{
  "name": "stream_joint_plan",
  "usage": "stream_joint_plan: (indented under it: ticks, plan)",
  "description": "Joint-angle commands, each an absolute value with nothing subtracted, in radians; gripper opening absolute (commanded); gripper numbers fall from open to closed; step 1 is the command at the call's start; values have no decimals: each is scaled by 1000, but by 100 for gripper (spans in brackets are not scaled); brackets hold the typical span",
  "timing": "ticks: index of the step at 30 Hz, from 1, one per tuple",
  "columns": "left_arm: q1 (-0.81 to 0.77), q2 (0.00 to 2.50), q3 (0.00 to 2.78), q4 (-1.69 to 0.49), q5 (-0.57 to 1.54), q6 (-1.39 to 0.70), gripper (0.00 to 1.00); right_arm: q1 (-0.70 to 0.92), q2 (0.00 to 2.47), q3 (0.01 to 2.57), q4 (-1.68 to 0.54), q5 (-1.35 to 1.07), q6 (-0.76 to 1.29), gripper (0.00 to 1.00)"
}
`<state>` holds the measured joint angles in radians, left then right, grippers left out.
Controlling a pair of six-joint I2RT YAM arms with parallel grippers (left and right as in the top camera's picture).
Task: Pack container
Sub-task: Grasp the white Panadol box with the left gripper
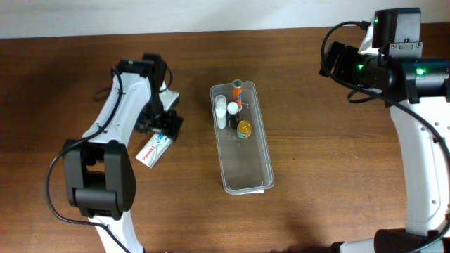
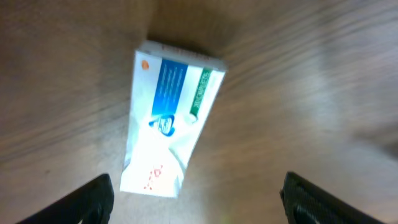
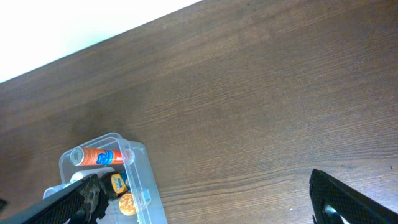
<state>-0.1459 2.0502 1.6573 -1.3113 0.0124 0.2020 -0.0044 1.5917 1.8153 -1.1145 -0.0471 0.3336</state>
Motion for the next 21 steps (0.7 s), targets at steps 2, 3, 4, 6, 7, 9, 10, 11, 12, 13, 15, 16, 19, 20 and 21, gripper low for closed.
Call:
stream_joint_plan:
  ticks: [2, 3, 4, 6, 7, 9, 10, 11, 12, 13, 15, 16, 19, 20, 21]
  plan:
    - [-101, 2050, 1559, -1224, -7, 257, 87, -8, 1595, 1824, -1112, -52, 334, 98]
    - [-91, 2050, 1538, -1193, -3, 257, 87, -8, 1595, 1824, -1112, -52, 334, 98]
    - [-80, 2050, 1516, -1162, 4, 257, 87, -8, 1595, 1824, -1112, -52, 334, 98]
    - [-68, 2050, 1483, -1122, 4, 257, 87, -8, 1595, 1824, -1112, -52, 334, 98]
    - [-63, 2050, 1463, -1101, 4, 257, 87, -8, 1595, 1824, -1112, -52, 334, 98]
    - [-62, 2051, 1435, -1072, 4, 260, 87, -8, 1595, 1824, -1112, -52, 334, 98]
    - [-63, 2051, 1419, -1056, 4, 261, 87, -8, 1595, 1824, -1112, -52, 334, 98]
    - [-63, 2051, 1407, -1042, 4, 261, 87, -8, 1595, 1824, -1112, -52, 334, 98]
    - [-63, 2051, 1397, -1031, 4, 260, 85, -8, 1595, 1824, -1112, -52, 334, 98]
    - [-63, 2051, 1387, -1019, 4, 260, 78, -8, 1595, 1824, -1112, -52, 334, 98]
    - [-63, 2051, 1386, -1018, 4, 260, 66, -8, 1595, 1824, -1112, -52, 334, 98]
    - [-63, 2051, 1386, -1018, 4, 260, 64, -8, 1595, 1824, -1112, -52, 334, 98]
    - [-63, 2051, 1393, -1021, 4, 220, 49, -8, 1595, 1824, -1112, -52, 334, 98]
    - [-63, 2051, 1398, -1023, 4, 198, 44, -8, 1595, 1824, -1112, -52, 334, 98]
    - [-63, 2051, 1405, -1029, 4, 174, 41, -8, 1595, 1824, -1112, -52, 334, 98]
